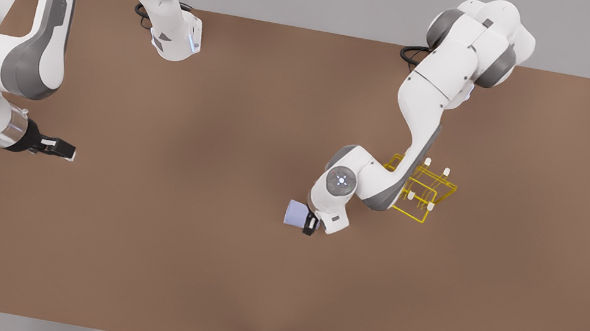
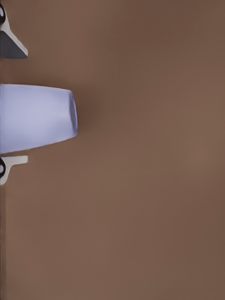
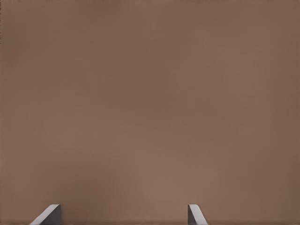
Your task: Place the cup on the cup holder
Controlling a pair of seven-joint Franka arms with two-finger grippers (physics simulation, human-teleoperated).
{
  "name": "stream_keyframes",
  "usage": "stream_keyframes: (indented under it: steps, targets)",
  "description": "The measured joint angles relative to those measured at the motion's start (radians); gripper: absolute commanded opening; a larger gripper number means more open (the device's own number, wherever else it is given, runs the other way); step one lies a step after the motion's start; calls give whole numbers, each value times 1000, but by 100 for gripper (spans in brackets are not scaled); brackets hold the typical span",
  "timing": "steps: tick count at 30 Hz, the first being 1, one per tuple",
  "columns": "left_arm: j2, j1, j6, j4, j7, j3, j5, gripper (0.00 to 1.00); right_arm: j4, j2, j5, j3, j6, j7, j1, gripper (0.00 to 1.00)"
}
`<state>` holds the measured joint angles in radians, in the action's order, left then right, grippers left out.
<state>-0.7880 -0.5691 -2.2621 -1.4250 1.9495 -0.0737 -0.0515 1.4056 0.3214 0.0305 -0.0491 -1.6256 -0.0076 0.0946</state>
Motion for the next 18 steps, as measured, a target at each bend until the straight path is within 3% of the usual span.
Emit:
stream_keyframes:
  steps: [18]
  targets:
    - [-71,-2,-84,-4,-49,0,-40,100,0,2,2,0,-2,0,1,100]
